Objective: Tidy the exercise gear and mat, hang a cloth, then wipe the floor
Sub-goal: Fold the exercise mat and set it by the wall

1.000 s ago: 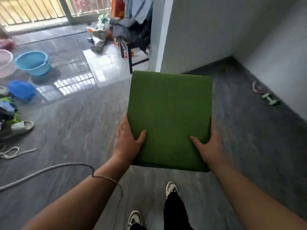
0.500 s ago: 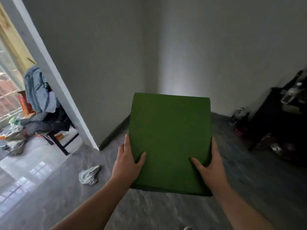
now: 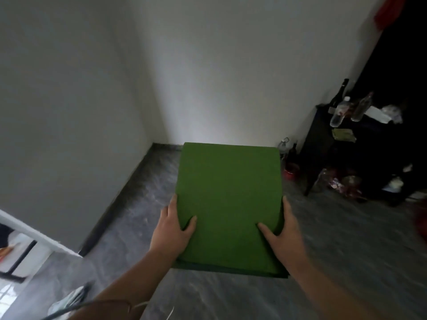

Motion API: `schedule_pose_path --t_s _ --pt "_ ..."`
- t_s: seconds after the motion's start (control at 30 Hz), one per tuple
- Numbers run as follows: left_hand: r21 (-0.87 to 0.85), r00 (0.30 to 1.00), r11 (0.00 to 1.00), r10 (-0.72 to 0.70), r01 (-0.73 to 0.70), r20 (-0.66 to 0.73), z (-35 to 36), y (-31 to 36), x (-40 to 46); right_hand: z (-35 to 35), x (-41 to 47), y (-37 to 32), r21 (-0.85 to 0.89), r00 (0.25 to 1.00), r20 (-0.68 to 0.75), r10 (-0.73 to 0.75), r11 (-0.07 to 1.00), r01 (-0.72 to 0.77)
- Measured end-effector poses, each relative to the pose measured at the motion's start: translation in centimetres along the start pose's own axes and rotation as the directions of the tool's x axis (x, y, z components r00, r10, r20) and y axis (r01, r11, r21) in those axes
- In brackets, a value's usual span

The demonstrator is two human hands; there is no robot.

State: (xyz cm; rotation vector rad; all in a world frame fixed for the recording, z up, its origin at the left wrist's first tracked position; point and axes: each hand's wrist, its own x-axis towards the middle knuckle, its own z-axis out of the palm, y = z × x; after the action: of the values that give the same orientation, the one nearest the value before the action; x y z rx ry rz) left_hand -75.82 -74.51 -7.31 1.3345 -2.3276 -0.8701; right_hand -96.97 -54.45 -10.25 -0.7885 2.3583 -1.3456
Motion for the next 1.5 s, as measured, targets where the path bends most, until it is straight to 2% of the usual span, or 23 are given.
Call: schedule_pose_path --t_s 0.27,0.63,0.9,1.07,1.23,1.37,1.5 --pt "0.023 0.995 0.999 0.031 -0.033 0.095 4.8 1.0 14.2 2.0 13.0 0.9 -0.079 0.997 0.007 0.083 0.994 -0.082" --pt "0.005 0.975 1.0 0.014 -0.016 0.223 9.2 1.7 41.6 8.9 38.3 -0.9 -0.122 0.983 0.016 0.184 0.976 -0.181" --pt "0.048 0.949 0.997 0.047 -0.066 0.312 15.4 5.4 59.3 10.4 54.9 2.1 -0.128 0.965 -0.012 0.26 0.957 -0.26" --pt "0.051 0.939 0.998 0.009 -0.028 0.344 23.7 7.7 69.6 11.0 67.1 8.4 -0.128 0.959 0.012 0.283 0.952 -0.279" --pt "0.088 0.921 0.995 -0.083 0.053 0.382 34.5 8.3 79.6 13.0 79.9 17.8 -0.163 0.945 0.067 0.32 0.938 -0.306" --pt "0.08 0.896 0.992 -0.124 0.099 0.427 43.9 5.4 86.6 16.3 87.5 26.4 -0.173 0.922 0.093 0.375 0.919 -0.356" --pt "0.077 0.891 0.993 -0.112 0.087 0.44 55.2 0.0 93.0 21.6 93.9 37.2 -0.182 0.913 0.076 0.4 0.906 -0.382"
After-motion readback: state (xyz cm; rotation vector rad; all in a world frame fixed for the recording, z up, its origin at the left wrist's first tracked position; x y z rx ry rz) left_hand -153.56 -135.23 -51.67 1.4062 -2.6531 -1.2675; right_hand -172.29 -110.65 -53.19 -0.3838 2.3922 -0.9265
